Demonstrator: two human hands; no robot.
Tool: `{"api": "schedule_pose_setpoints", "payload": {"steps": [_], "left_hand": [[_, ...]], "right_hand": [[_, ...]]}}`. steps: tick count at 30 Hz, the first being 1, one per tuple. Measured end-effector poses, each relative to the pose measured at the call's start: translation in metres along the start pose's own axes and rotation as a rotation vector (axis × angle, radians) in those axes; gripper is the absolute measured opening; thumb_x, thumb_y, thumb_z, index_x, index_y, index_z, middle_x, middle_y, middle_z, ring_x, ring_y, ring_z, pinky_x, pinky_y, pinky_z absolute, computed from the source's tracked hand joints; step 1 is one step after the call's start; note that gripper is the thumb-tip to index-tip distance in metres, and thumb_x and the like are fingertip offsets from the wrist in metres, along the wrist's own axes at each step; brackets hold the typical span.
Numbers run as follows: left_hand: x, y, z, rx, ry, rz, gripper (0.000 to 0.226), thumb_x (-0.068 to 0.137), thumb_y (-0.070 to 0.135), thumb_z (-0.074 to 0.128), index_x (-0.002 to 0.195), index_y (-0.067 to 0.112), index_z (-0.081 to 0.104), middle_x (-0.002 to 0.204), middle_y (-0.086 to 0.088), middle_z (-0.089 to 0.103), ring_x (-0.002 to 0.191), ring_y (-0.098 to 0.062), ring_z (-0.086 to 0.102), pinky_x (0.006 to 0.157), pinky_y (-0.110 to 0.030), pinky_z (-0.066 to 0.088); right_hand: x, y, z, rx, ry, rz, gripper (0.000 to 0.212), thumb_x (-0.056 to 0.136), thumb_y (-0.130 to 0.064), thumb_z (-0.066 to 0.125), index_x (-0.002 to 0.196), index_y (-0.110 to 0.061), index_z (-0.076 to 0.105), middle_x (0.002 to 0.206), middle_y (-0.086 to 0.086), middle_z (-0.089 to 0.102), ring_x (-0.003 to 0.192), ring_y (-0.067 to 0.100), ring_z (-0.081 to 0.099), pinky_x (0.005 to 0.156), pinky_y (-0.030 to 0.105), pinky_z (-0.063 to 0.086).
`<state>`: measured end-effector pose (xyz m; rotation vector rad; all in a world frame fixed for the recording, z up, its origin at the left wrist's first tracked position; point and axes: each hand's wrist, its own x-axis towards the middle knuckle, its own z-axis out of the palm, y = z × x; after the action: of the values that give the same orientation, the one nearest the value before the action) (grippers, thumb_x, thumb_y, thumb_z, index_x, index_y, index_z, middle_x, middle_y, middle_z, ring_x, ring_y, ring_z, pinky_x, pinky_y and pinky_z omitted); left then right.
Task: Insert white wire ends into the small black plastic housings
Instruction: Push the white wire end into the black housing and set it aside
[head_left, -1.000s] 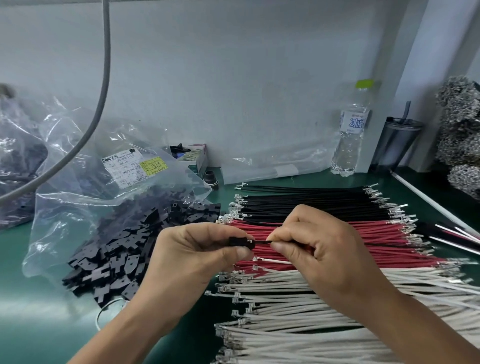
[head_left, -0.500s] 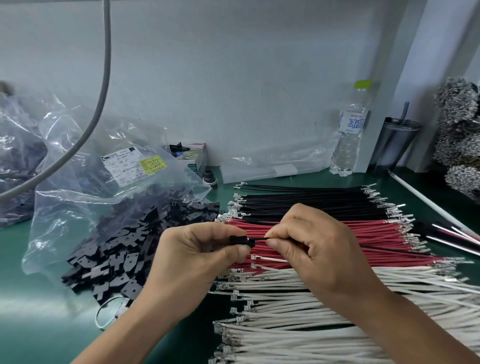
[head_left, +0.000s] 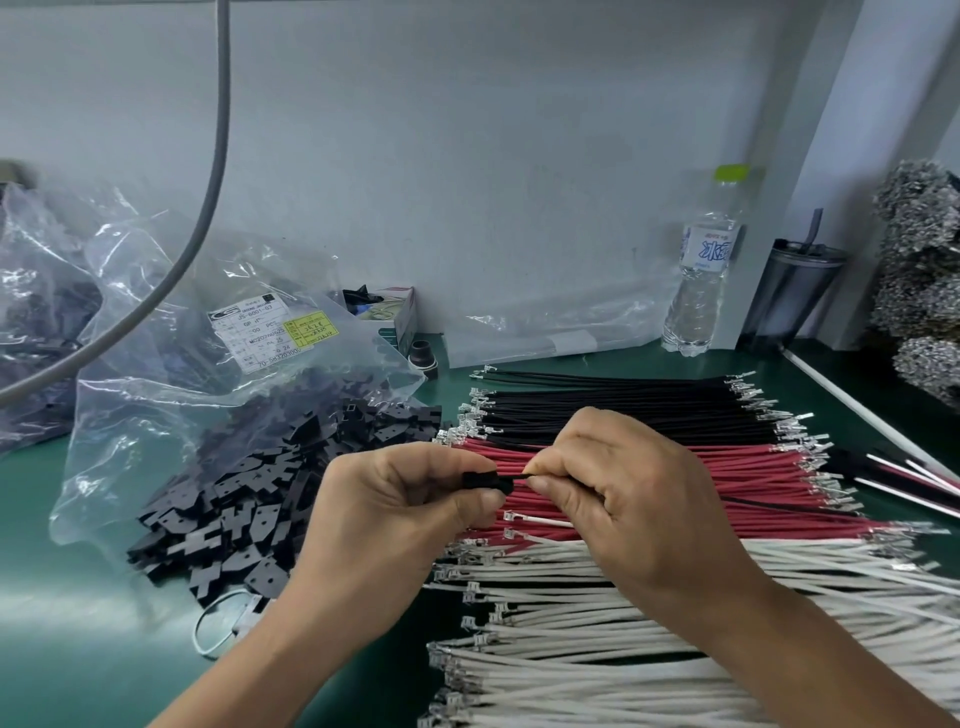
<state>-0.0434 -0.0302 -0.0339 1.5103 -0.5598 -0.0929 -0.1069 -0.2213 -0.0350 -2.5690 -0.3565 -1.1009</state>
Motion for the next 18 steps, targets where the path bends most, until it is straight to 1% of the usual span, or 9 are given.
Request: {"api": "schedule_pose_setpoints", "payload": {"steps": [2,4,5,7,9,10,12,14,18], "left_hand": [[0.002,-0.001,0.001,-0.002,0.023,-0.011,0.020,0.069,0.013,0.083,0.087,0.022,0.082,0.076,-0.008,0.079,0.065,-0.022,0.076,0.055,-0.016,0.055],[0.005,-0.003,0.000,-0.018,0.095,-0.030,0.019,0.069,0.018,0.083,0.088,0.022,0.082,0.077,-0.008,0.079,0.064,-0.021,0.076,0.052,-0.018,0.054],[0.006,-0.004,-0.002,-0.023,0.134,-0.047,0.020,0.068,0.022,0.084,0.088,0.022,0.082,0.078,-0.008,0.079,0.064,-0.020,0.076,0.050,-0.018,0.054],[0.006,-0.006,-0.005,-0.047,0.185,-0.089,0.022,0.066,0.027,0.084,0.088,0.023,0.082,0.078,-0.007,0.079,0.062,-0.018,0.075,0.048,-0.018,0.052],[0.006,-0.007,-0.006,-0.061,0.195,-0.122,0.023,0.065,0.028,0.084,0.087,0.024,0.082,0.078,-0.007,0.079,0.060,-0.017,0.073,0.047,-0.019,0.051],[0.006,-0.008,-0.006,-0.061,0.193,-0.130,0.023,0.065,0.029,0.084,0.087,0.025,0.082,0.078,-0.008,0.079,0.059,-0.018,0.073,0.047,-0.019,0.051],[0.008,-0.009,-0.008,-0.067,0.192,-0.138,0.023,0.065,0.029,0.084,0.087,0.024,0.082,0.077,-0.009,0.078,0.058,-0.019,0.072,0.047,-0.021,0.052],[0.009,-0.010,-0.010,-0.076,0.191,-0.139,0.023,0.065,0.028,0.084,0.087,0.023,0.082,0.078,-0.009,0.078,0.059,-0.020,0.072,0.048,-0.022,0.053],[0.009,-0.011,-0.012,-0.093,0.184,-0.134,0.027,0.065,0.030,0.084,0.092,0.026,0.081,0.082,-0.010,0.078,0.062,-0.022,0.073,0.050,-0.022,0.054]], "right_hand": [[0.003,0.003,-0.002,-0.140,0.078,-0.041,0.012,0.093,-0.025,0.068,0.092,-0.016,0.075,0.089,-0.006,0.062,0.082,0.014,0.055,0.066,0.030,0.049],[0.005,0.003,-0.003,-0.212,0.136,-0.075,0.009,0.092,-0.020,0.071,0.096,-0.014,0.075,0.093,-0.002,0.062,0.084,0.017,0.053,0.068,0.030,0.046],[0.004,0.003,-0.002,-0.226,0.112,-0.089,0.007,0.093,-0.019,0.071,0.095,-0.014,0.075,0.091,-0.002,0.062,0.082,0.017,0.052,0.065,0.031,0.046],[-0.001,0.003,0.004,-0.256,-0.048,-0.082,0.002,0.090,-0.021,0.076,0.090,-0.019,0.075,0.084,-0.007,0.063,0.076,0.016,0.052,0.060,0.033,0.048],[-0.003,0.002,0.010,-0.249,-0.208,0.018,0.010,0.084,-0.028,0.082,0.092,-0.026,0.077,0.082,-0.012,0.063,0.078,0.014,0.054,0.061,0.032,0.050],[-0.004,0.002,0.012,-0.227,-0.242,0.070,0.013,0.082,-0.031,0.083,0.093,-0.028,0.078,0.082,-0.014,0.063,0.079,0.012,0.054,0.061,0.029,0.050],[-0.002,0.002,0.013,-0.185,-0.243,0.123,0.012,0.080,-0.031,0.084,0.091,-0.031,0.079,0.080,-0.017,0.061,0.079,0.009,0.052,0.059,0.023,0.045],[-0.001,0.002,0.013,-0.147,-0.233,0.158,0.010,0.078,-0.027,0.086,0.083,-0.032,0.078,0.077,-0.019,0.061,0.077,0.005,0.051,0.058,0.019,0.041],[-0.004,0.004,0.005,-0.090,-0.220,0.223,0.015,0.080,-0.021,0.083,0.078,-0.033,0.074,0.079,-0.021,0.062,0.079,0.000,0.053,0.061,0.017,0.044]]}}
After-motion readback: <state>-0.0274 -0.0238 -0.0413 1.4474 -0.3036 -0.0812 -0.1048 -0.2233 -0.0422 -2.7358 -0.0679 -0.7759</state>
